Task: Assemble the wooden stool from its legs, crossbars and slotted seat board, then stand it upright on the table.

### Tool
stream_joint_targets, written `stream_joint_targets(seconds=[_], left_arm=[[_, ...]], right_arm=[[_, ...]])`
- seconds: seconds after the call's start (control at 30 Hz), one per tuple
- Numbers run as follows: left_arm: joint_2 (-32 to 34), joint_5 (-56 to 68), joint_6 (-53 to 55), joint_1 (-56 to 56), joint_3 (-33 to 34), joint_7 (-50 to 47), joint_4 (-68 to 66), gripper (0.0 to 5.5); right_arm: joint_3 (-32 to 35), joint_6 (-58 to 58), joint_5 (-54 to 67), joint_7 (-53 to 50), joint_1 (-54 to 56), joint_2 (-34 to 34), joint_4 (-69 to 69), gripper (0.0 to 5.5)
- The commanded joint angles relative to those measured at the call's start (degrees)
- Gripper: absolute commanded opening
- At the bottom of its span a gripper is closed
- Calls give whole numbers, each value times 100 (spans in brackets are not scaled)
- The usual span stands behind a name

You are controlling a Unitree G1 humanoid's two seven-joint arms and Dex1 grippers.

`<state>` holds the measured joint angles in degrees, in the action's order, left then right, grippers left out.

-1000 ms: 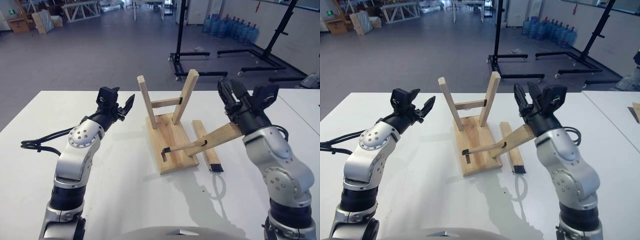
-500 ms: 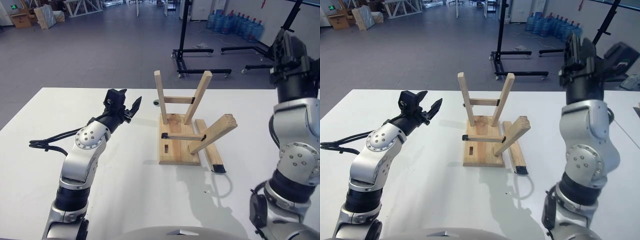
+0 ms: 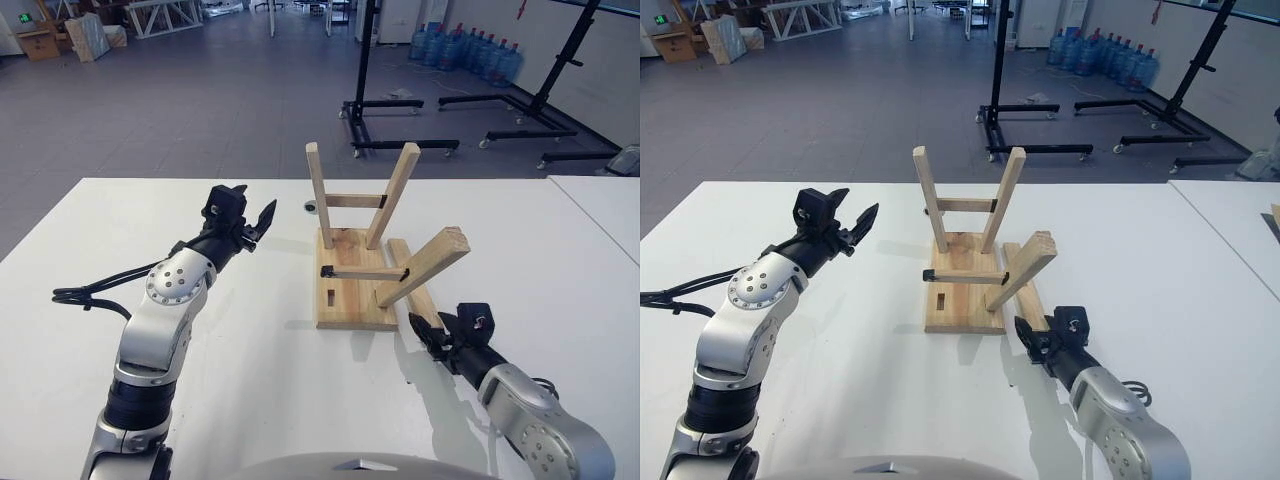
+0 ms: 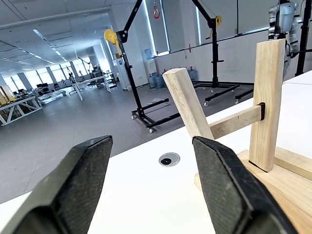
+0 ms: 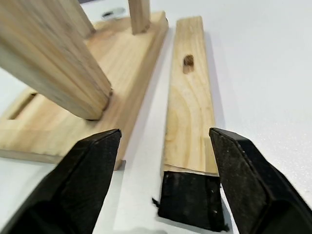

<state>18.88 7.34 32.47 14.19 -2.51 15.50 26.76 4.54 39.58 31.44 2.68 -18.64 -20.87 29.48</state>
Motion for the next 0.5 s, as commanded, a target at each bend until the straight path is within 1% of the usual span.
stream_joint_targets(seconds=[0.03, 0.23, 0.43, 0.5], left_arm=[[7, -80, -5, 68, -104, 37, -34, 300], [-20, -136, -29, 30, -149, 22, -48, 300], [-28, -194, -37, 13, -179, 33, -38, 300], [-37, -211, -41, 15, -190, 32, -39, 300]], right_arm=[[-245, 170, -474, -34, 388, 21, -616, 333], [-324, 171, -767, 144, 557, 103, -770, 333], [-258, 190, -984, 169, 551, 179, -740, 217], [-245, 148, -1070, 168, 571, 193, -775, 205]])
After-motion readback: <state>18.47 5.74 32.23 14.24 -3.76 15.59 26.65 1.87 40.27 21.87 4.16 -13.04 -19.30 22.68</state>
